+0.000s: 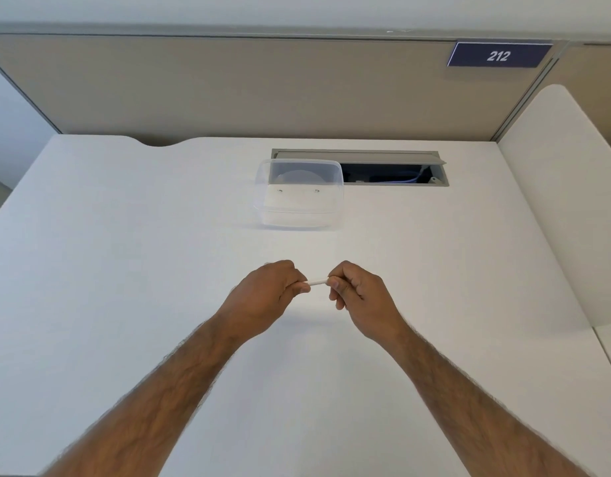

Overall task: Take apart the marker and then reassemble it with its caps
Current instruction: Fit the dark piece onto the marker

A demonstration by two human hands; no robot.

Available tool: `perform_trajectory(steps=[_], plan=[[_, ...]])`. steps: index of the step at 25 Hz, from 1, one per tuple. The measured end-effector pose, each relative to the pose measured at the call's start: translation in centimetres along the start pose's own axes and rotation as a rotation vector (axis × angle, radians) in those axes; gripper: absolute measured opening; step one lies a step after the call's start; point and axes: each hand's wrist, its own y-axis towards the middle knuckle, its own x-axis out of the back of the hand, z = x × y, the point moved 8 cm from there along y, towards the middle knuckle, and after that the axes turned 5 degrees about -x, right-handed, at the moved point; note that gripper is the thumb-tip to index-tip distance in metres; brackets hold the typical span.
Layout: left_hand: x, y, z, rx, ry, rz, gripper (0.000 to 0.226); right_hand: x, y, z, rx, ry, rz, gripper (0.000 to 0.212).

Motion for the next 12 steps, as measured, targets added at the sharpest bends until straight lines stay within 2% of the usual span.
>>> perform_trajectory(steps=[5,9,12], plan=[[0.84,0.18,-1.05,-0.052,0.147,-0.061,0.022,0.4,-0.08,-0.13,-0.006,0.063,-0.026,0.023],[0.27,0.83,-0.24,0.046,-0.034,0.055,0.024,0.74,0.07,0.31,0.033,0.02,-0.039,0.02],[0.82,1.08,-0.84,0.028,0.029,0.003,0.019,0.68,0.1,-0.01,0.013,0.05,-0.032,0.021]])
